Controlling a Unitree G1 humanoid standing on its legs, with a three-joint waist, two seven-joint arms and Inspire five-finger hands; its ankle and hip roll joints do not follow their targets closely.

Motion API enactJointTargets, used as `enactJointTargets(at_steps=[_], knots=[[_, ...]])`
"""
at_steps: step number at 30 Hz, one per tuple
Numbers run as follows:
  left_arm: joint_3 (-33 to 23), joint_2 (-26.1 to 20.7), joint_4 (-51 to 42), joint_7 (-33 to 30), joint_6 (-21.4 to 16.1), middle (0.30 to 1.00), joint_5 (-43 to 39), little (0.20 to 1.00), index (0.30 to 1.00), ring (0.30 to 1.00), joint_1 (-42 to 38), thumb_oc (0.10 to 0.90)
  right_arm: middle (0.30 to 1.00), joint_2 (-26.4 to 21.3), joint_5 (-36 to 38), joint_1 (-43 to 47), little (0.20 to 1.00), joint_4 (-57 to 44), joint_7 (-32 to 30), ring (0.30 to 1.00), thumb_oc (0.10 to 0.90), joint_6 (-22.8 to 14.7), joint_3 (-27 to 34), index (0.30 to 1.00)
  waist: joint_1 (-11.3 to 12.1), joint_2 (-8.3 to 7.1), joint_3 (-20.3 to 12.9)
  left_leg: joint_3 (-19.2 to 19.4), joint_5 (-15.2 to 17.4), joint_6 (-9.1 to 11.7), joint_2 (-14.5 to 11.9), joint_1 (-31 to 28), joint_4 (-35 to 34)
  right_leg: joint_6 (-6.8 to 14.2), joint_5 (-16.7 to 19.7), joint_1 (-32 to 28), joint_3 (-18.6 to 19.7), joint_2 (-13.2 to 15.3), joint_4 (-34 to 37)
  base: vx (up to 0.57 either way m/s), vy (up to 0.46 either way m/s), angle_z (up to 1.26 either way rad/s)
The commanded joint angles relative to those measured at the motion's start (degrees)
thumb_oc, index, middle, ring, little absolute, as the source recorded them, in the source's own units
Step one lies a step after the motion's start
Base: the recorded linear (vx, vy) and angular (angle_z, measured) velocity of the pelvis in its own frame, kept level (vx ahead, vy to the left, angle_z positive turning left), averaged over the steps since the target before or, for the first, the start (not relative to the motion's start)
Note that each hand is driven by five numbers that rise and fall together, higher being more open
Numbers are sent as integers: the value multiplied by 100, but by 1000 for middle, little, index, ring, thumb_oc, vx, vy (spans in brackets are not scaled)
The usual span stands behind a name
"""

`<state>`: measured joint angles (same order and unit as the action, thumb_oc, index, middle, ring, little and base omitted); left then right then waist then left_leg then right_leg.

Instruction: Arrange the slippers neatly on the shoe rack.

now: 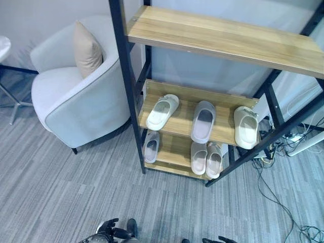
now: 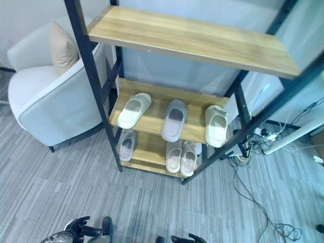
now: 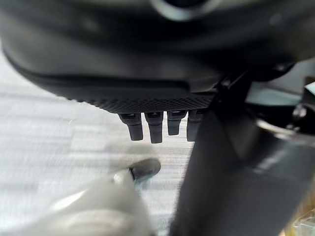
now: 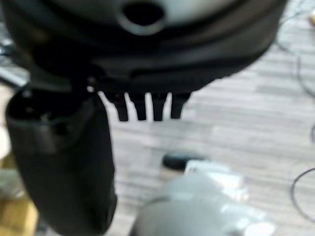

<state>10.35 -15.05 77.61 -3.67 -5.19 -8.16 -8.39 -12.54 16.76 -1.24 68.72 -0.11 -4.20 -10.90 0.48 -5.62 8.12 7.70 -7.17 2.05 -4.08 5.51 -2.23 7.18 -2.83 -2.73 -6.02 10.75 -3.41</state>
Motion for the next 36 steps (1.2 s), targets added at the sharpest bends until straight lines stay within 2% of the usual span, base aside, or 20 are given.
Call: enactJointTargets(at_steps=[1, 3, 6, 8, 9, 11, 12, 17, 21, 24, 29, 31, 33, 34, 35, 36], knots=[[122, -262, -144, -289, -116, 900, 247, 900, 900, 900, 41, 800, 900, -268, -119, 388, 900, -643, -160, 900, 800, -274, -168, 900, -30, 77, 50, -141, 636, -15, -124, 554, 759, 295, 1, 129, -31, 53, -907, 92, 284, -17], [134, -335, -237, -365, -127, 900, 322, 900, 900, 900, -1, 800, 900, -272, -131, 404, 900, -1004, -211, 900, 800, -318, -178, 900, -121, 133, 76, -135, 712, -85, -9, 369, 681, 223, 65, 361, -21, -62, -1066, 106, 254, -13], [15, -376, -278, -357, -148, 900, 339, 900, 900, 900, 71, 800, 900, -445, -224, 315, 900, -2147, -254, 900, 800, -508, -218, 900, -263, 205, 99, -111, 779, -149, 146, 94, 529, 132, -50, 557, -41, -325, -816, 122, 188, -1], [-25, -340, -221, -338, -137, 900, 422, 900, 900, 900, 151, 800, 900, -559, -457, 179, 900, -2854, -311, 900, 800, -598, -243, 900, -310, 215, 104, -65, 820, -174, 190, -54, 453, 122, -34, 589, -152, -373, -598, 97, 101, -3], [-39, -273, -104, -320, -116, 900, 635, 900, 900, 900, 263, 800, 900, -700, -908, 35, 900, -3529, -408, 900, 800, -636, -244, 900, -341, 200, 107, 16, 897, -188, 235, -213, 390, 139, 96, 637, -366, -331, -255, 75, 64, -7], [11, -237, -75, -299, -120, 900, 722, 900, 900, 900, 290, 800, 900, -785, -1144, 16, 900, -3819, -440, 900, 800, -628, -258, 900, -364, 212, 136, 46, 912, -188, 241, -270, 374, 129, 137, 700, -471, -322, -198, 63, 52, -5], [26, -157, -6, -296, -101, 900, 863, 900, 900, 900, 339, 800, 900, -804, -1212, -154, 900, -4137, -415, 900, 800, -664, -176, 900, -441, 185, 127, -22, 947, -188, 318, -285, 433, 160, 157, 612, -297, -352, -19, 54, 44, -16], [62, -2, 85, -206, -85, 900, 1019, 900, 900, 900, 452, 800, 900, -843, -1015, -330, 900, -4520, -145, 900, 800, -687, -230, 900, -406, 159, 17, 10, 993, -198, 384, -441, 330, 174, 256, 451, -178, -367, 204, 58, 8, 0], [148, 43, 101, -153, -79, 900, 1201, 900, 900, 900, 486, 800, 900, -990, -549, -348, 900, -5247, 454, 900, 800, -730, -621, 900, -347, 144, -76, 9, 964, -165, 369, -521, 205, 164, 250, 322, -160, -376, 317, 20, -29, -7], [261, 68, 59, -127, -56, 900, 1346, 900, 900, 900, 477, 800, 900, -1285, -420, -161, 900, -5994, 829, 900, 800, -696, -1033, 900, -311, 145, -130, -10, 966, -136, 358, -575, 172, 140, 189, 223, -123, -411, 387, 15, -38, -2], [407, 129, -15, -172, -77, 900, 1472, 900, 900, 900, 404, 800, 900, -1664, -440, 208, 900, -7163, 1061, 900, 800, -778, -1272, 900, -283, 184, -239, -9, 948, -109, 331, -695, 80, 109, 126, 112, -100, -459, 449, 17, -40, 4], [424, 163, -50, -206, -107, 900, 1472, 900, 900, 900, 417, 800, 900, -1757, -559, 299, 900, -7484, 1025, 900, 800, -832, -1243, 900, -276, 200, -269, 5, 942, -109, 321, -718, 48, 115, 128, 96, -117, -456, 468, 13, -15, 1], [413, 199, -231, -437, -183, 900, 1422, 900, 900, 900, 436, 800, 900, -1854, -1058, 553, 900, -7729, 665, 900, 800, -1004, -1123, 900, -231, 228, -332, -6, 885, -110, 319, -772, -83, 117, 138, 55, -165, -465, 532, 31, -47, 0], [334, 228, -291, -530, -206, 900, 1298, 900, 900, 900, 438, 800, 900, -1947, -1765, 752, 900, -7799, 139, 900, 800, -1089, -845, 900, -192, 247, -353, -53, 802, -106, 327, -772, -184, 105, 118, 28, -204, -486, 546, 18, -42, 0], [336, 230, -291, -531, -204, 900, 1297, 900, 900, 900, 435, 800, 900, -1945, -1782, 752, 900, -7798, 124, 900, 800, -1088, -848, 900, -195, 249, -350, -58, 798, -105, 328, -775, -188, 105, 117, 24, -210, -486, 547, 16, -34, 3], [420, 274, -292, -626, -228, 900, 1331, 900, 900, 900, 419, 800, 900, -1931, -2328, 1112, 900, -7481, -430, 900, 800, -1072, -640, 900, -154, 275, -376, -115, 721, -79, 341, -723, -270, 92, 104, 9, -251, -504, 594, 2, -8, 7]])
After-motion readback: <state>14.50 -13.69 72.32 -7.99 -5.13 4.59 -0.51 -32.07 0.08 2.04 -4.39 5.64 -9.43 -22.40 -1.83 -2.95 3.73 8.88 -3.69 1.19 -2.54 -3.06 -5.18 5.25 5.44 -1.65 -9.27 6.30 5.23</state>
